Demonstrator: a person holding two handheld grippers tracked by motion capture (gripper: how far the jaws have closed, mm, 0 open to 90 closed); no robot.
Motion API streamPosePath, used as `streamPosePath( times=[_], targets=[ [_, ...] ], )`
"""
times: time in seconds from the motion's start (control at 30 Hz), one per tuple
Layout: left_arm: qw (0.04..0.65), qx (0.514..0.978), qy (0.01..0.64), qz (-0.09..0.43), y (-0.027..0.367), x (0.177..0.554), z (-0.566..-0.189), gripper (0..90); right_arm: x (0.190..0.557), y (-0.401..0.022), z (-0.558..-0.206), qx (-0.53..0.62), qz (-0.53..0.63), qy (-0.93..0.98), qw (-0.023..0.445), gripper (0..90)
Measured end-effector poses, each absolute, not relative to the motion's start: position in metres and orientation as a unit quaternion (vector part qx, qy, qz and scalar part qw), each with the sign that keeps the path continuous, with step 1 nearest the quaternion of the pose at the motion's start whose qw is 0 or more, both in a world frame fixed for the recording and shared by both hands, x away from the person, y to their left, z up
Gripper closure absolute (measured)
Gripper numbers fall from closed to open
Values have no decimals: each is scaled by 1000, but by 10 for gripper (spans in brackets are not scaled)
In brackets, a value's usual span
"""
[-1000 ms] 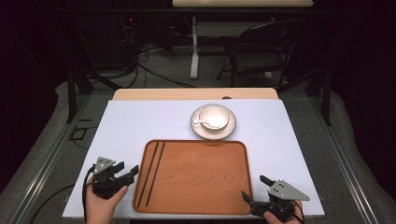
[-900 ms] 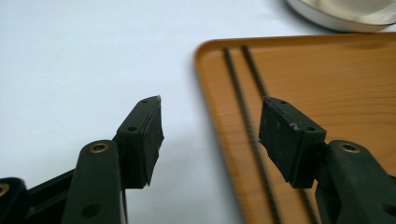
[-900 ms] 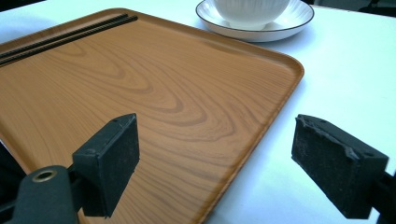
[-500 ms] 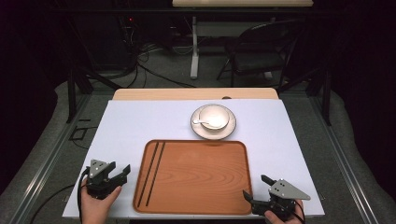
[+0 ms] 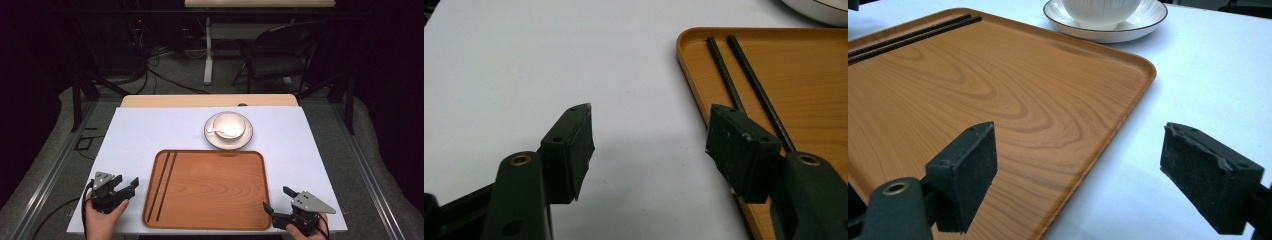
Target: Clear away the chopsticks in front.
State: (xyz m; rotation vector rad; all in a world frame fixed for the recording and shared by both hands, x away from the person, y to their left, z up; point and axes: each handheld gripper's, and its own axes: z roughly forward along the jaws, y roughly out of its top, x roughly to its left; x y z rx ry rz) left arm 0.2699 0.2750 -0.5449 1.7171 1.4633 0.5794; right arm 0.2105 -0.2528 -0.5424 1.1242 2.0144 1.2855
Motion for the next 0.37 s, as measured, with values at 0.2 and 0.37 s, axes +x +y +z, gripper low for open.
streamPosePath(
  times=[0.2, 0.37],
  targets=[
    [396, 672, 581, 231, 275, 270, -545, 342, 210, -254, -542, 415, 471, 737, 251, 147],
    [393, 667, 591, 227, 276, 271, -545, 333, 215, -254, -542, 422, 477, 728, 252, 146]
  ],
)
